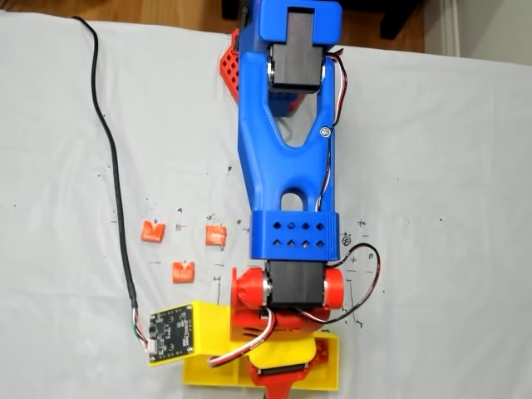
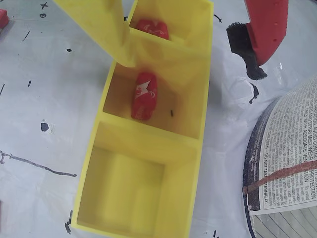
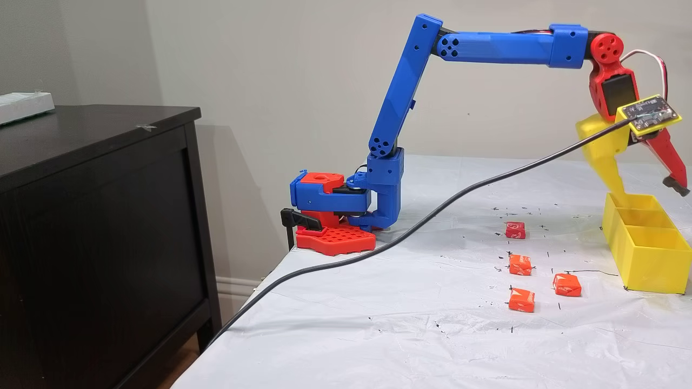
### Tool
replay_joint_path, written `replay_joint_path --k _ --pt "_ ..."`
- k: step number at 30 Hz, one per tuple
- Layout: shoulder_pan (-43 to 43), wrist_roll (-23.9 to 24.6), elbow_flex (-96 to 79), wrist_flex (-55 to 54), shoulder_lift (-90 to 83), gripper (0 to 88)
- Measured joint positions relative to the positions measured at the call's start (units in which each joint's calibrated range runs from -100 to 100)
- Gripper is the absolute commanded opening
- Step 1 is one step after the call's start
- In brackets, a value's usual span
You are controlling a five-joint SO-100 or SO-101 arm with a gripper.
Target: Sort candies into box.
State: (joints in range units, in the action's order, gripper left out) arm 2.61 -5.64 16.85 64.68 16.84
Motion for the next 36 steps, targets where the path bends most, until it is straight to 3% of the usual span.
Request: replay_joint_path --k 5,8,20,30,36 --pt "0.0 0.0 -2.22 -0.56 -1.18 14.0" --pt "0.0 -0.05 -3.76 -0.56 -3.05 0.5" --pt "0.0 -2.39 -11.98 2.7 -18.36 0.2" --pt "3.12 -4.35 -37.98 5.0 -33.5 1.4" --pt "4.68 -3.76 -48.25 3.25 -36.55 15.2"
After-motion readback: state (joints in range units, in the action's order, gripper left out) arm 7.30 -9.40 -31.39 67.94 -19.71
